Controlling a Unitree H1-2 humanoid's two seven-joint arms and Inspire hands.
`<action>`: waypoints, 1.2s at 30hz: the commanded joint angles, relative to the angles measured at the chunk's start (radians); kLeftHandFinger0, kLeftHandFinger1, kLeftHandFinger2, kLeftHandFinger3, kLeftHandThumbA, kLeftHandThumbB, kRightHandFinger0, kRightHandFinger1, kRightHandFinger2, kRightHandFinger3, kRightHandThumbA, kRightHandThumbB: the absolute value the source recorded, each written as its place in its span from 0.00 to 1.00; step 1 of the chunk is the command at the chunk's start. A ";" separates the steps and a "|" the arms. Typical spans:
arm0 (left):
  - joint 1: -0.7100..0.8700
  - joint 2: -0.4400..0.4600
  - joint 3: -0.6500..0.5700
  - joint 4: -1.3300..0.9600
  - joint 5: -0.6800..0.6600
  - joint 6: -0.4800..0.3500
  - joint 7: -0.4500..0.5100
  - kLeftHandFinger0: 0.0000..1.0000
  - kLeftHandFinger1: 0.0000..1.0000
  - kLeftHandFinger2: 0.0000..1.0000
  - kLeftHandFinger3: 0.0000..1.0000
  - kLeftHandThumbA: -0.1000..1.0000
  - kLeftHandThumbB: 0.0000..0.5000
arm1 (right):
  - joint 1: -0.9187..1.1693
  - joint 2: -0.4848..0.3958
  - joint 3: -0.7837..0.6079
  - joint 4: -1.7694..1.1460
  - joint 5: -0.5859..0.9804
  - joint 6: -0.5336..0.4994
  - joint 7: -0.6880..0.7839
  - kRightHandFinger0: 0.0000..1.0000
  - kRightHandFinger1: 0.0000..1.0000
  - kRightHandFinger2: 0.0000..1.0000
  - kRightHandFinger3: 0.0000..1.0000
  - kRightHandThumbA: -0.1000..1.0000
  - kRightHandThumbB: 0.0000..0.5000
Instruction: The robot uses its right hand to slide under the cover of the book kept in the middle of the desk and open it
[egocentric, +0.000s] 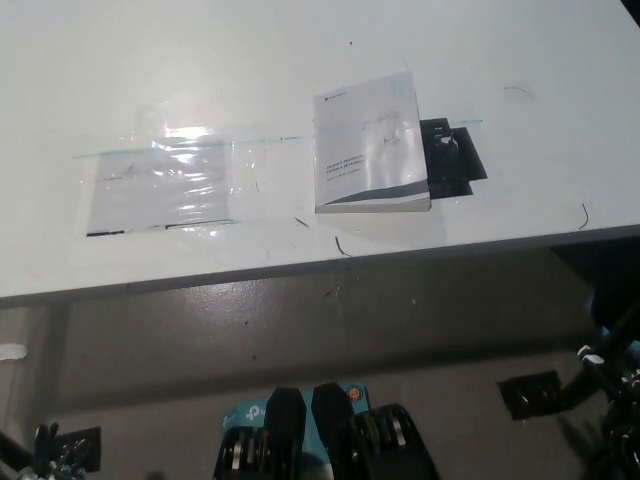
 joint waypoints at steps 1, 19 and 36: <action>-0.008 0.011 -0.013 -0.020 -0.046 0.004 0.024 1.00 0.97 0.97 1.00 1.00 0.03 | -0.049 -0.016 -0.028 -0.035 0.050 -0.018 -0.049 0.67 0.77 0.92 1.00 1.00 0.22; 0.034 0.007 -0.026 -0.069 -0.112 0.010 0.036 1.00 1.00 1.00 1.00 1.00 0.01 | -0.194 -0.040 -0.128 -0.316 0.188 0.017 -0.152 0.92 0.95 1.00 1.00 1.00 0.05; 0.049 0.014 -0.039 -0.077 -0.139 0.008 0.055 1.00 1.00 1.00 1.00 1.00 0.03 | -0.331 -0.074 0.013 -0.553 0.177 0.090 -0.148 0.82 0.85 0.92 1.00 1.00 0.10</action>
